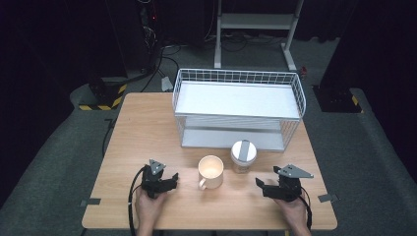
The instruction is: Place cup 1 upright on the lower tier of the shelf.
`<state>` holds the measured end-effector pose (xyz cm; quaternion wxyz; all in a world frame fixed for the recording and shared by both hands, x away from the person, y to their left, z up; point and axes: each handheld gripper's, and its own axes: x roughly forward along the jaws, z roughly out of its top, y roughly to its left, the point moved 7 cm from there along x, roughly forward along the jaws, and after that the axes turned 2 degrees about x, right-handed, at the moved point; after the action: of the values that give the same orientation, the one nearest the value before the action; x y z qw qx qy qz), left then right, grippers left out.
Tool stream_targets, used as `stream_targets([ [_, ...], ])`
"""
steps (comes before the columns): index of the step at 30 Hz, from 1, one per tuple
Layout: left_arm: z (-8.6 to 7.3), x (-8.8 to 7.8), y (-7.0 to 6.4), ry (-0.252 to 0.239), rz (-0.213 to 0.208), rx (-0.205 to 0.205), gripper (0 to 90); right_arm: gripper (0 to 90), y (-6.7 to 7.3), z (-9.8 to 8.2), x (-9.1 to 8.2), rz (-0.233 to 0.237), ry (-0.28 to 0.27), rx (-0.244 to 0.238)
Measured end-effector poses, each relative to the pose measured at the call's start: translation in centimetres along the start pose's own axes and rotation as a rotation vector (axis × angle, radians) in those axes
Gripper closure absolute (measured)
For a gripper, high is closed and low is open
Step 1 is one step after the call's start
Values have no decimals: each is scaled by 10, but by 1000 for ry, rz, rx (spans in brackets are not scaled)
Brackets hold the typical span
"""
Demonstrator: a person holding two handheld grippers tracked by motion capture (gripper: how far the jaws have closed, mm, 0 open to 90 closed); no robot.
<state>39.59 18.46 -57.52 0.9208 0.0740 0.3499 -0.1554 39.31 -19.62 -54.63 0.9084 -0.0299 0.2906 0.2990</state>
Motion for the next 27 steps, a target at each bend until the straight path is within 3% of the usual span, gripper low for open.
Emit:
stream_targets([
  [12, 0, 0, 0, 0, 0, 0, 220, 99, 16, 15, 18, 41, -24, -28],
  [27, 0, 0, 0, 0, 0, 0, 220, 98, 27, 32, 39, 37, -27, -48],
])
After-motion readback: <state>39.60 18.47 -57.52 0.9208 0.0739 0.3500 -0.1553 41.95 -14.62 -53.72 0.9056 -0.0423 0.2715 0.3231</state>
